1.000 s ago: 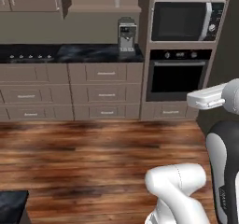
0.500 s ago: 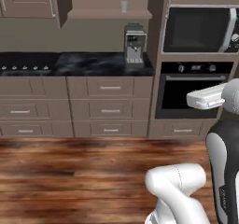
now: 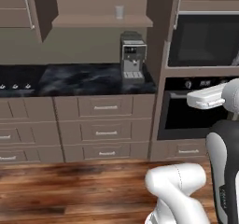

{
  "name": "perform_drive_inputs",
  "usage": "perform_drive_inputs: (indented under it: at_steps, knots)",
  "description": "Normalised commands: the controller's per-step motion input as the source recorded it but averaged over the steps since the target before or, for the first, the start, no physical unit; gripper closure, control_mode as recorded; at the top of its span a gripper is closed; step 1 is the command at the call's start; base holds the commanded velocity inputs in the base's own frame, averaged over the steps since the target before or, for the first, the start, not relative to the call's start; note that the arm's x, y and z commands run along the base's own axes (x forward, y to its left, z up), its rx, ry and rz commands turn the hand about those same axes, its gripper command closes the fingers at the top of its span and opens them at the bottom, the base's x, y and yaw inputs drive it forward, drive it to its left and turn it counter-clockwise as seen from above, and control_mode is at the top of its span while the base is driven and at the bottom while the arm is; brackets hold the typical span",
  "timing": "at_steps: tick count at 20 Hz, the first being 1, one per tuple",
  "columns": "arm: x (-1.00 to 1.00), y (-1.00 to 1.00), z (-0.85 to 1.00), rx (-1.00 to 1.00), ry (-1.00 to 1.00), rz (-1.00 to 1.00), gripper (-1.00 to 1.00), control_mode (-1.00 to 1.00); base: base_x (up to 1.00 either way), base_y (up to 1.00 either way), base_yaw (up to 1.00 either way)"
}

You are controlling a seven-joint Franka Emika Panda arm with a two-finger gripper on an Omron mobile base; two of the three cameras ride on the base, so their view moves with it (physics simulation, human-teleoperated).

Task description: There is a bowl on the dining counter. Grab a lemon wedge from the fridge and place it in the bowl. Then get the liquor bottle and glass cup from the cabinet and place them next to the bowl.

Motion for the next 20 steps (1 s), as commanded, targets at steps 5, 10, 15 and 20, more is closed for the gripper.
perform_drive_inputs:
  at_steps: [5, 10, 15, 20]
  knots:
    - [0.0, 0.0, 0.0, 0.0, 0.0, 0.0, -1.0, 1.0, 1.0, 0.31, -0.14]
    - [0.0, 0.0, 0.0, 0.0, 0.0, 0.0, -1.0, 1.0, 1.0, 0.39, -0.11]
    - [0.0, 0.0, 0.0, 0.0, 0.0, 0.0, -1.0, 1.0, 0.94, 0.33, -0.08]
    - [0.0, 0.0, 0.0, 0.0, 0.0, 0.0, -1.0, 1.0, 0.8, 0.39, -0.09]
